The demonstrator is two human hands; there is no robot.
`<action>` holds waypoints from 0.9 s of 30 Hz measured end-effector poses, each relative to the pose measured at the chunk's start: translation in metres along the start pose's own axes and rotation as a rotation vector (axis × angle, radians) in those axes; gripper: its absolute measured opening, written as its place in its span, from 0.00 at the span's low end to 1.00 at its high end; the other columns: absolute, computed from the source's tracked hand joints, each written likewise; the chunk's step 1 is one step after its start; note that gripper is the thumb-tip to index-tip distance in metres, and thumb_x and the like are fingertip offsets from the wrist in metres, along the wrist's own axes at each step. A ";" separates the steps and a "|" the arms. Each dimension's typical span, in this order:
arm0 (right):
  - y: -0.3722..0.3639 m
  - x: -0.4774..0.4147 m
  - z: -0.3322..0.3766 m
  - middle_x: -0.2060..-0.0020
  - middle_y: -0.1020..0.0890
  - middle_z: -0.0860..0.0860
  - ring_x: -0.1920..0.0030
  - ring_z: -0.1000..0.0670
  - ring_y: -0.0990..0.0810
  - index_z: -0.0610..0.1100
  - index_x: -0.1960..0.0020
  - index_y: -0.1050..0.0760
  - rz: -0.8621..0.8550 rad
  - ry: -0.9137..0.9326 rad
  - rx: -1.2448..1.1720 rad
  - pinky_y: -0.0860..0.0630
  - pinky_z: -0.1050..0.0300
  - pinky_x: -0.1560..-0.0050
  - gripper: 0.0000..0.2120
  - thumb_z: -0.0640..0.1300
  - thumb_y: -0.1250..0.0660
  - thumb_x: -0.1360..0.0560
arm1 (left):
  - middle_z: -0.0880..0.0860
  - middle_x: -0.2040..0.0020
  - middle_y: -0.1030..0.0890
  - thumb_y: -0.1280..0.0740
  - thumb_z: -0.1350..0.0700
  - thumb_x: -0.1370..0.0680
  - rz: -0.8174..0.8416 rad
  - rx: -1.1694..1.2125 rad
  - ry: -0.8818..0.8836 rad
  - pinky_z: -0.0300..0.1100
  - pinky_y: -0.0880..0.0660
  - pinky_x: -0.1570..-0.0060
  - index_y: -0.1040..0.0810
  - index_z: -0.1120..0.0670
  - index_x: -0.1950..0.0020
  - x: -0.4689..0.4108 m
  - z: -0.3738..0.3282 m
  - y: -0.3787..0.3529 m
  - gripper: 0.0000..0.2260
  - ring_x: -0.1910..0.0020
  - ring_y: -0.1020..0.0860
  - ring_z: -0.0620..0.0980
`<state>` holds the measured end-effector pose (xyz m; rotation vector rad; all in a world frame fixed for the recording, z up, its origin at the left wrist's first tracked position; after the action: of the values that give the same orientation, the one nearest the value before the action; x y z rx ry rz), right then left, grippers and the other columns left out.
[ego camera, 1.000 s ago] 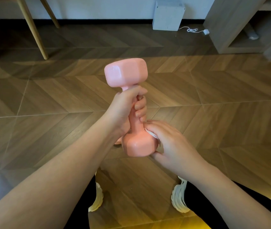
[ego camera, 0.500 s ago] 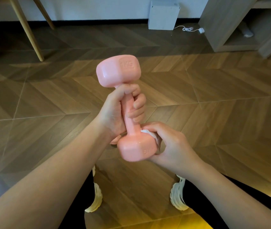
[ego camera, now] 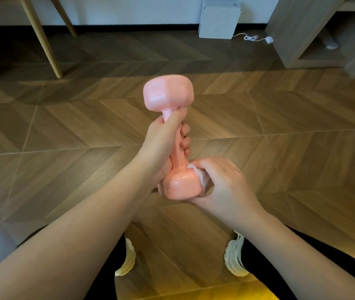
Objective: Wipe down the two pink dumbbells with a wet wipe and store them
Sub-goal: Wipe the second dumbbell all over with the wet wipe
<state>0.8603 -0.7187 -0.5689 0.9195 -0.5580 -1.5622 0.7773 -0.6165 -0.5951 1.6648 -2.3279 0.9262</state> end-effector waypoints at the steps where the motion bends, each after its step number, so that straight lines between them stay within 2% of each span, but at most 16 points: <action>1: 0.004 0.001 0.002 0.52 0.18 0.53 0.50 0.56 0.25 0.43 0.47 0.22 -0.059 0.017 -0.006 0.34 0.67 0.47 0.26 0.51 0.17 0.41 | 0.47 0.71 0.30 0.33 0.50 0.20 0.002 0.024 0.005 0.38 0.35 0.75 0.31 0.52 0.57 0.000 -0.001 -0.001 0.11 0.76 0.34 0.45; 3: 0.003 0.002 0.001 0.50 0.20 0.56 0.48 0.57 0.25 0.45 0.46 0.23 -0.056 0.012 -0.045 0.33 0.67 0.46 0.27 0.51 0.17 0.40 | 0.47 0.71 0.30 0.31 0.48 0.22 0.013 0.038 0.005 0.39 0.35 0.74 0.30 0.52 0.58 0.001 -0.004 -0.002 0.11 0.76 0.34 0.46; 6: -0.016 0.000 -0.010 0.51 0.24 0.61 0.49 0.60 0.27 0.52 0.44 0.26 0.172 -0.081 -0.093 0.32 0.62 0.51 0.24 0.57 0.22 0.35 | 0.47 0.71 0.30 0.29 0.42 0.26 0.033 -0.016 0.000 0.39 0.34 0.74 0.29 0.52 0.58 0.004 -0.002 -0.003 0.16 0.76 0.34 0.46; 8: -0.023 0.000 -0.012 0.51 0.23 0.60 0.49 0.58 0.26 0.52 0.47 0.28 0.257 -0.079 -0.103 0.29 0.58 0.50 0.21 0.59 0.24 0.33 | 0.48 0.71 0.31 0.30 0.36 0.29 0.055 -0.029 0.016 0.38 0.34 0.74 0.29 0.53 0.57 0.007 0.000 -0.006 0.21 0.76 0.35 0.46; 10: -0.016 0.001 -0.011 0.52 0.21 0.58 0.49 0.56 0.25 0.50 0.48 0.26 0.186 -0.036 -0.034 0.30 0.58 0.47 0.21 0.57 0.23 0.34 | 0.48 0.71 0.31 0.33 0.31 0.31 0.074 -0.017 0.028 0.38 0.34 0.75 0.30 0.53 0.56 0.008 0.001 -0.009 0.25 0.76 0.36 0.46; 13: -0.003 0.005 -0.009 0.53 0.22 0.61 0.51 0.61 0.27 0.50 0.48 0.25 0.041 -0.032 -0.032 0.34 0.67 0.49 0.22 0.56 0.20 0.36 | 0.48 0.71 0.33 0.37 0.28 0.32 0.103 0.015 0.047 0.37 0.35 0.75 0.31 0.52 0.56 0.008 0.001 -0.011 0.27 0.76 0.37 0.46; 15: -0.007 0.003 -0.010 0.53 0.25 0.65 0.50 0.64 0.28 0.52 0.46 0.26 0.099 -0.038 -0.092 0.35 0.69 0.51 0.22 0.56 0.21 0.35 | 0.48 0.71 0.34 0.37 0.28 0.32 0.128 0.014 0.046 0.38 0.35 0.75 0.32 0.53 0.56 0.008 0.001 -0.013 0.27 0.76 0.37 0.46; 18: -0.020 0.000 -0.011 0.53 0.27 0.65 0.50 0.61 0.28 0.55 0.47 0.30 0.271 -0.047 -0.180 0.33 0.65 0.52 0.20 0.56 0.24 0.33 | 0.48 0.70 0.34 0.38 0.28 0.31 0.175 -0.012 0.041 0.38 0.36 0.75 0.32 0.53 0.56 0.010 0.001 -0.017 0.27 0.76 0.38 0.46; 20: -0.017 0.000 -0.011 0.54 0.25 0.64 0.51 0.61 0.27 0.55 0.47 0.29 0.239 -0.055 -0.169 0.33 0.67 0.54 0.20 0.57 0.25 0.34 | 0.48 0.70 0.34 0.38 0.29 0.31 0.194 -0.017 0.042 0.38 0.36 0.75 0.32 0.53 0.57 0.010 0.001 -0.020 0.27 0.76 0.38 0.46; 23: -0.004 0.006 -0.016 0.52 0.22 0.66 0.50 0.62 0.24 0.60 0.46 0.30 0.123 -0.150 -0.195 0.32 0.72 0.54 0.25 0.62 0.25 0.38 | 0.48 0.70 0.34 0.39 0.27 0.32 0.198 0.014 0.055 0.38 0.36 0.75 0.31 0.52 0.57 0.010 -0.001 -0.020 0.27 0.76 0.38 0.46; 25: -0.002 0.008 -0.013 0.51 0.22 0.68 0.49 0.65 0.24 0.61 0.45 0.29 0.107 -0.153 -0.242 0.32 0.74 0.52 0.26 0.60 0.23 0.39 | 0.48 0.70 0.35 0.40 0.27 0.32 0.203 0.044 0.061 0.38 0.36 0.75 0.31 0.52 0.58 0.010 -0.002 -0.018 0.28 0.76 0.38 0.46; 27: -0.008 0.006 -0.012 0.52 0.22 0.66 0.49 0.66 0.25 0.60 0.44 0.28 0.164 -0.140 -0.278 0.32 0.74 0.52 0.26 0.56 0.20 0.37 | 0.48 0.70 0.35 0.39 0.27 0.33 0.222 0.064 0.058 0.38 0.36 0.75 0.31 0.52 0.58 0.010 -0.002 -0.018 0.28 0.76 0.38 0.46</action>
<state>0.8648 -0.7210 -0.5835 0.5442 -0.4861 -1.5161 0.7887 -0.6269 -0.5815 1.4003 -2.5051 1.0831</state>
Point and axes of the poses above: each hand's wrist, its own x-axis away from the middle knuckle, its own y-axis out of the back of the hand, z = x × y, the point moved 8 cm from there along -x, towards the middle knuckle
